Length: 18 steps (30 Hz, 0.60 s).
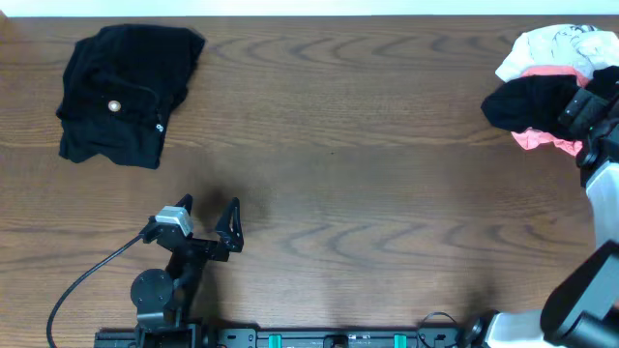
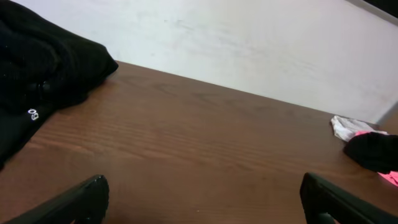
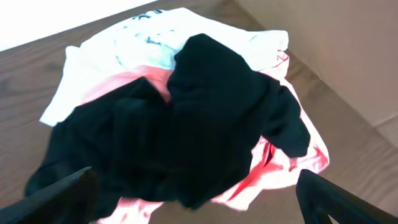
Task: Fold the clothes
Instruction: 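Reach right gripper to the clothes pile and grasp the black garment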
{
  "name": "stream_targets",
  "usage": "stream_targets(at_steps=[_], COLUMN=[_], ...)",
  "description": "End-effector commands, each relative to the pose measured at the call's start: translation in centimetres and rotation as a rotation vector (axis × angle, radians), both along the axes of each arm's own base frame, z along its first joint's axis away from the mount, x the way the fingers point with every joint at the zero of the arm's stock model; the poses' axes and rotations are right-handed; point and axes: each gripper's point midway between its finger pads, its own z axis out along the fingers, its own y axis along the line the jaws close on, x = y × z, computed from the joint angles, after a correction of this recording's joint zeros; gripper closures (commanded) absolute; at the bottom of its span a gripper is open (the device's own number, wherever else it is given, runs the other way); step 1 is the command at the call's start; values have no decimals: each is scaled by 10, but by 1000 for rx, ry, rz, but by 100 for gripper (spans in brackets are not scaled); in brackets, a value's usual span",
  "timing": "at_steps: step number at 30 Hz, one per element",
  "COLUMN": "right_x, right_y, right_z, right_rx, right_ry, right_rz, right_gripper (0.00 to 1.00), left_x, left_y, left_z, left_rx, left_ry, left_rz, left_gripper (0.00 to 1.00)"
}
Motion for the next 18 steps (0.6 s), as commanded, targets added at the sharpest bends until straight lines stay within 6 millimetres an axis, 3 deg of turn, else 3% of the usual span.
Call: stream_targets(at_steps=[1,5,12,14,17,18], right_x=[9,16,34,35,35,35], right_y=[-12,-22,-19,-19,-19,-19], right_z=[-9,-32,-77,-88,-97,-97], right_rx=[-12,-1,46,54,66,66], right_ry=[-1,9,20,33,47,44], right_rz=[25,20,93,93,91,90], right_gripper=[1,1,3,19,80,88], left_x=[0,0,0,0,0,0], left_y=[-3,-3,-3,-3,-3,-3], left_z=[-15,-15,-15,-15,-15,-15], left_rx=[3,3,3,3,3,3], left_ry=[33,33,33,33,33,33], left_rz=[-15,-15,-15,-15,-15,-15], left_gripper=[2,2,2,2,2,2])
